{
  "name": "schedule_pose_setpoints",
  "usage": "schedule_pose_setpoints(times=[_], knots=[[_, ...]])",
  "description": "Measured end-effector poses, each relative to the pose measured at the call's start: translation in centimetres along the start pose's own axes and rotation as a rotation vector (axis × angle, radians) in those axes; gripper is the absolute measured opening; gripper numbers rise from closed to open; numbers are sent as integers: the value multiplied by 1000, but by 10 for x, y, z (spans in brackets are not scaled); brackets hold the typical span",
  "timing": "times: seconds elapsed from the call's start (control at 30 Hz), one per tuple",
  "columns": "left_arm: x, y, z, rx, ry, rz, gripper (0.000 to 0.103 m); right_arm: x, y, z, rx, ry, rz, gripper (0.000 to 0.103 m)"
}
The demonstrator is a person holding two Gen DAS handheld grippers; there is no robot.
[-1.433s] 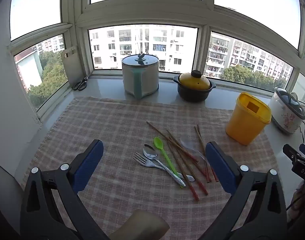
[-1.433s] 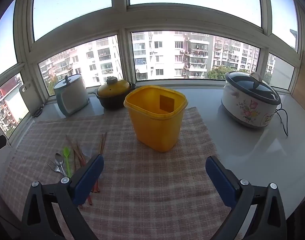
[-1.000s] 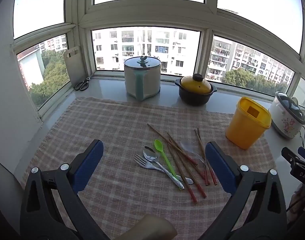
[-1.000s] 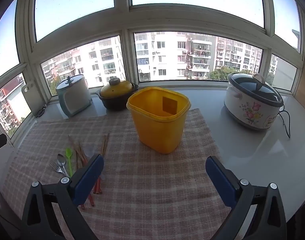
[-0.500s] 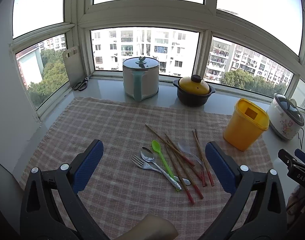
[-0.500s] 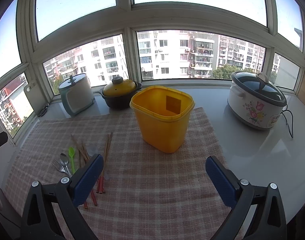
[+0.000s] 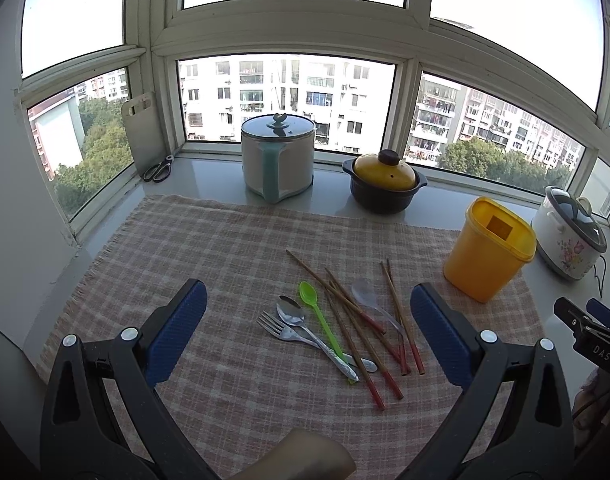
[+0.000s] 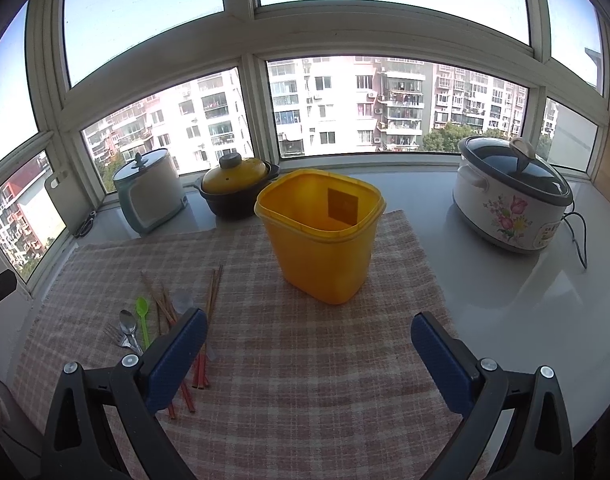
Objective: Organize utensils
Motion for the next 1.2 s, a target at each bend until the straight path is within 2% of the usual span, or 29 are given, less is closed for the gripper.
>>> schedule_pose_setpoints(times=[1.2], knots=[[13,3,-7,-7,-12,7,103,10,-9,-7,-9,-13,-17,103]])
Point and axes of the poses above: each gripper's, at about its wrist camera, not at the fingertips, and x roughly the way its jaws point, y to its right, z to its underside, the point moved 6 cm from there along x, roughly the way its jaws point, and after that the axes turned 1 degree about -y, right-handed, at the moved point
